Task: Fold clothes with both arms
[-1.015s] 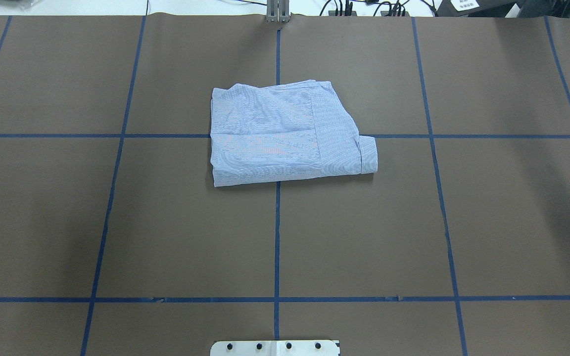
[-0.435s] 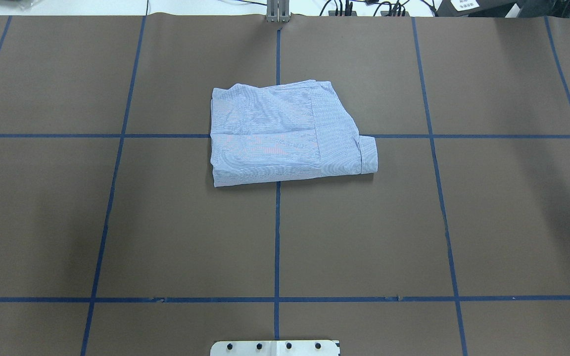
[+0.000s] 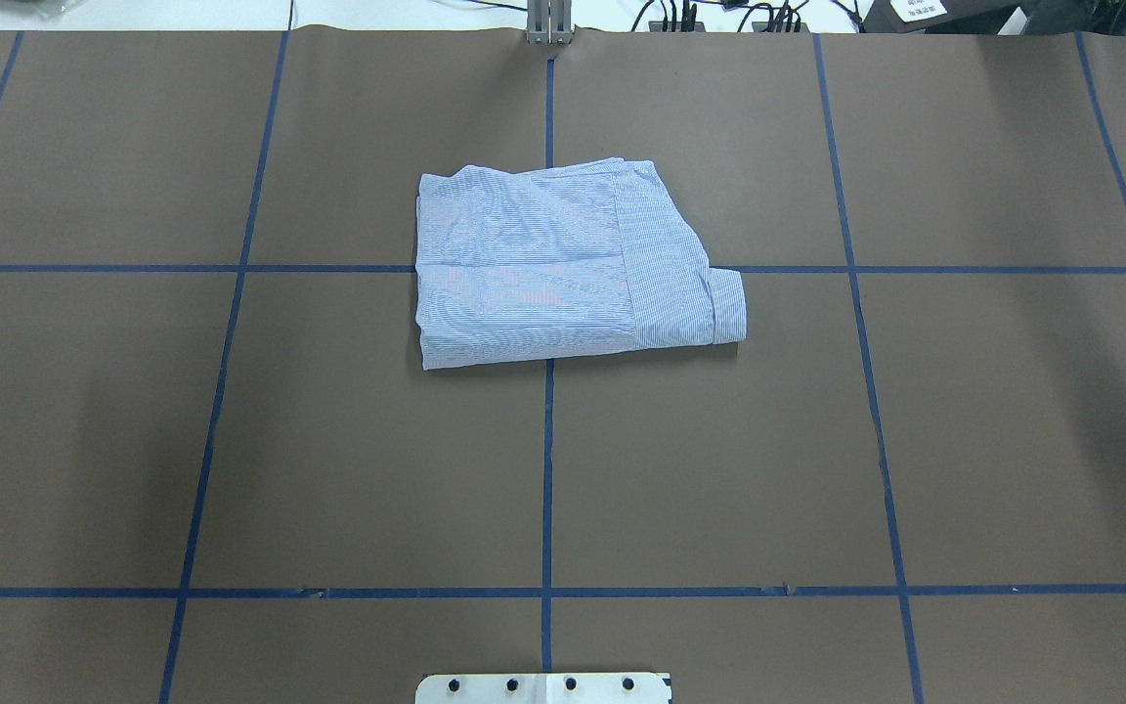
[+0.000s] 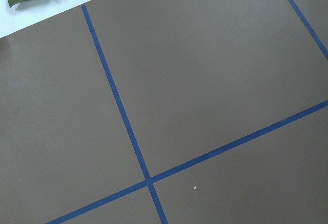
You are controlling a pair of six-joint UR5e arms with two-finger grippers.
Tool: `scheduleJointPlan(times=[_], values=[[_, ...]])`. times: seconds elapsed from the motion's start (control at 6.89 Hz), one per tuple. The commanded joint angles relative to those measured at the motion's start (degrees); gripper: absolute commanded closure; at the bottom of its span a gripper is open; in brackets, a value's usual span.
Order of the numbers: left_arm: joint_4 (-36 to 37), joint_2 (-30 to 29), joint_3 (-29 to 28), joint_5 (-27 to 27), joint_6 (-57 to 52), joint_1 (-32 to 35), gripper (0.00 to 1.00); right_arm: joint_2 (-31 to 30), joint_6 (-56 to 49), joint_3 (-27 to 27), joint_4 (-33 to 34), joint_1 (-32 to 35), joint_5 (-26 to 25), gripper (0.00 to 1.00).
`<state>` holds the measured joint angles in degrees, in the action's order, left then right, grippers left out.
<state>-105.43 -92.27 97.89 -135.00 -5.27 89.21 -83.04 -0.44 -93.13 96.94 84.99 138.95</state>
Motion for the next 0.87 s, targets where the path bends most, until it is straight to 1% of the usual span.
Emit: scheduleJointPlan(times=[0.0, 0.58, 0.73], values=[[0.05, -0.02, 0.81, 0.00, 0.00, 0.00, 0.01, 0.07, 0.00, -0.03, 0.00, -0.09, 0.10, 0.00], [-0.04, -0.02, 0.90, 0.00, 0.00, 0.00, 0.01, 0.25, -0.09, -0.12, 0.00, -0.18, 0.19, 0.00], [-1.17, -0.02, 0.90, 0.08, 0.00, 0.00, 0.01, 0.25, -0.09, 0.05, 0.00, -0.35, 0.19, 0.00]])
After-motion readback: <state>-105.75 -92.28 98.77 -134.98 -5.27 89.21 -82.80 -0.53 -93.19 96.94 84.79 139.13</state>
